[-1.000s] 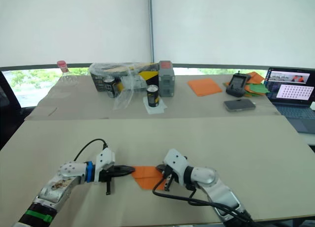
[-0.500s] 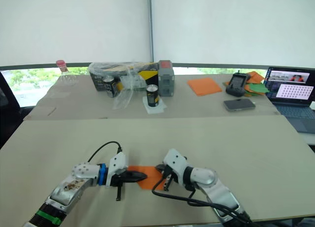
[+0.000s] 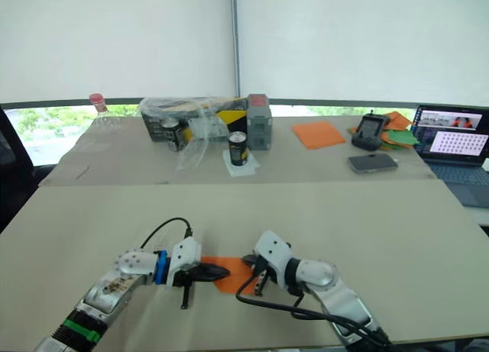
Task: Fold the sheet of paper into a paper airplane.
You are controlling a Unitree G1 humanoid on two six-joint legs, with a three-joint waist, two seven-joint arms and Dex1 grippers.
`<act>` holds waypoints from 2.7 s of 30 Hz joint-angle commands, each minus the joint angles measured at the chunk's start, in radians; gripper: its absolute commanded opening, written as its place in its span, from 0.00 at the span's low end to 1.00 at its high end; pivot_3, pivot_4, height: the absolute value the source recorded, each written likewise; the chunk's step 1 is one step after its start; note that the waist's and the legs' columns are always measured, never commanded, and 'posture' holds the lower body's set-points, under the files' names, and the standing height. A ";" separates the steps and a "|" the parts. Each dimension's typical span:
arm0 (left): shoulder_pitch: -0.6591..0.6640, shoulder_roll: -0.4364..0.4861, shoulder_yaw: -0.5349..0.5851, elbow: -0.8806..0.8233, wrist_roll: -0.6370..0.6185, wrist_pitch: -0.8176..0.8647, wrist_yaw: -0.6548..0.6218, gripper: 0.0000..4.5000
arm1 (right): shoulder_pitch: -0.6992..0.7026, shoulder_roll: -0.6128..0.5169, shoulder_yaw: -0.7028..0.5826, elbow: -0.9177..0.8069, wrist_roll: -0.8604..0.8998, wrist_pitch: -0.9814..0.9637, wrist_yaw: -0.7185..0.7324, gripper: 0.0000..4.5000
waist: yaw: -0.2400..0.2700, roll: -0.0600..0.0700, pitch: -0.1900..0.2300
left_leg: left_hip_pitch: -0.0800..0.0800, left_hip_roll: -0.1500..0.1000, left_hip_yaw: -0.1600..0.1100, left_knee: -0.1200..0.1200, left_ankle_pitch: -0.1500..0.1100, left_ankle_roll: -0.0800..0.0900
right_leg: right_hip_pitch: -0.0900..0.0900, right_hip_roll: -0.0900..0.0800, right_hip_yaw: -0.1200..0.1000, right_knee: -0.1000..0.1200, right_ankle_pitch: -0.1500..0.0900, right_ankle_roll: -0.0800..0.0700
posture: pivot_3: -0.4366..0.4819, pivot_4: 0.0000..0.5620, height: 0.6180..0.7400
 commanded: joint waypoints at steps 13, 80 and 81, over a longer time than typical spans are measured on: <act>0.063 0.243 0.213 -0.368 -0.188 0.419 0.045 0.00 | -0.049 -0.178 -0.185 -0.269 0.354 0.322 0.208 0.01 | 0.001 0.001 0.014 | -0.023 -0.002 -0.001 0.002 0.001 -0.001 | -0.021 -0.003 0.000 -0.001 0.001 0.002 | 0.48 0.27 1.00; 0.227 0.209 0.213 -0.384 -0.139 0.384 0.178 0.00 | -0.112 -0.202 -0.031 0.266 -0.498 -1.071 0.003 0.00 | 0.005 0.001 0.024 | -0.034 -0.004 0.004 0.016 0.004 -0.006 | -0.036 -0.003 0.003 0.018 0.003 0.000 | 0.48 0.27 1.00; 0.223 0.208 0.213 -0.381 -0.142 0.388 0.176 0.00 | -0.096 -0.209 -0.027 0.267 -0.522 -1.095 -0.016 0.00 | 0.005 0.001 0.024 | -0.033 -0.004 0.004 0.017 0.004 -0.006 | -0.036 -0.003 0.003 0.018 0.003 0.000 | 0.48 0.27 1.00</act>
